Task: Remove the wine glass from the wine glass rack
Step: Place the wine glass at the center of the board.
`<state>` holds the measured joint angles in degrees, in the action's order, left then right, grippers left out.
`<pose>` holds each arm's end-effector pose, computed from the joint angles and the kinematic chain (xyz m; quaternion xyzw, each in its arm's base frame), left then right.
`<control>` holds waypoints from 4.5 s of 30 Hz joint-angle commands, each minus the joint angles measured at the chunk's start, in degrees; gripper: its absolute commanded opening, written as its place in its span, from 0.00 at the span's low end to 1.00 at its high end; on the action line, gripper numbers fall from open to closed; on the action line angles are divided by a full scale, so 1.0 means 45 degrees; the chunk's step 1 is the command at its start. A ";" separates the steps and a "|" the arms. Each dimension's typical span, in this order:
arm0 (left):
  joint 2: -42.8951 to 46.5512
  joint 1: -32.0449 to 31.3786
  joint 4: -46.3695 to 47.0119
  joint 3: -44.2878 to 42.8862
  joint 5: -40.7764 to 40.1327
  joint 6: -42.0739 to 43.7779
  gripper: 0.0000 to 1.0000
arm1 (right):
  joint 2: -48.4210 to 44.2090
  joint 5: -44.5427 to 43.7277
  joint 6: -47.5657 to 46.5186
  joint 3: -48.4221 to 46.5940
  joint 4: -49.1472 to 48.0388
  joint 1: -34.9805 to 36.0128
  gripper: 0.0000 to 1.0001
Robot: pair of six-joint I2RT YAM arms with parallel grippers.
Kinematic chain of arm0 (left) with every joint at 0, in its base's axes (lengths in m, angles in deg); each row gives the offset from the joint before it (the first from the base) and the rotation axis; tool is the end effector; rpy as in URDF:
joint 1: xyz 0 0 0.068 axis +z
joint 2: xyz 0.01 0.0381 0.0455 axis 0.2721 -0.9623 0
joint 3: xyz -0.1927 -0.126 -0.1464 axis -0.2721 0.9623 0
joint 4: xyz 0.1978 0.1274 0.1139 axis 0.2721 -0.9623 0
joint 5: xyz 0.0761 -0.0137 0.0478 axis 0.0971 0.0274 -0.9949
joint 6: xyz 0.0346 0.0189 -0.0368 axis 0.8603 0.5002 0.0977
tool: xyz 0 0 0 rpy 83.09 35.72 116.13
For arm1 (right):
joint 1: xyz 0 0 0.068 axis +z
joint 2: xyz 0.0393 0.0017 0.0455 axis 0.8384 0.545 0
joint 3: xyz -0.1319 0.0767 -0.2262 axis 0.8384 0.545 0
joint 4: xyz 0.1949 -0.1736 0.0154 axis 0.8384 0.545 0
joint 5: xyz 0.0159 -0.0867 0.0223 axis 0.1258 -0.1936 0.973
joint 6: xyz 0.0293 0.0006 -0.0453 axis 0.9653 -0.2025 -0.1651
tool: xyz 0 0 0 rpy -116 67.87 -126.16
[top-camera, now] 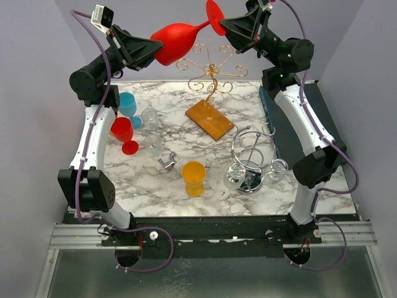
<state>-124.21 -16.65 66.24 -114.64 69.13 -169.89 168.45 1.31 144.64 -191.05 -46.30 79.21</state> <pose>0.3064 -0.0337 0.5362 0.0684 0.4898 -0.7868 0.3693 0.3520 0.1714 0.5549 -0.0575 0.4566 0.8619 0.2129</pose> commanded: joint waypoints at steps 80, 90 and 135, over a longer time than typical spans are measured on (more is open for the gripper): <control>-0.1735 0.4538 -2.7123 -0.1213 -1.3117 1.7165 0.00 | -0.4583 -0.5275 -1.7813 0.0357 1.7584 -0.1885 1.00; -0.2176 0.4545 -2.6454 -0.0190 -1.3006 1.7007 0.00 | -0.4528 -0.5127 -1.7851 0.0464 1.7509 -0.1876 1.00; -0.1000 0.4457 -2.6930 -0.1650 -1.3358 1.6992 0.46 | -0.4390 -0.4499 -1.7560 0.0631 1.7120 -0.1883 1.00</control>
<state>-131.73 3.33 -53.27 -118.97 10.18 -94.09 148.97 -20.22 65.45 -188.38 32.54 70.62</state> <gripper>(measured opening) 0.451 0.998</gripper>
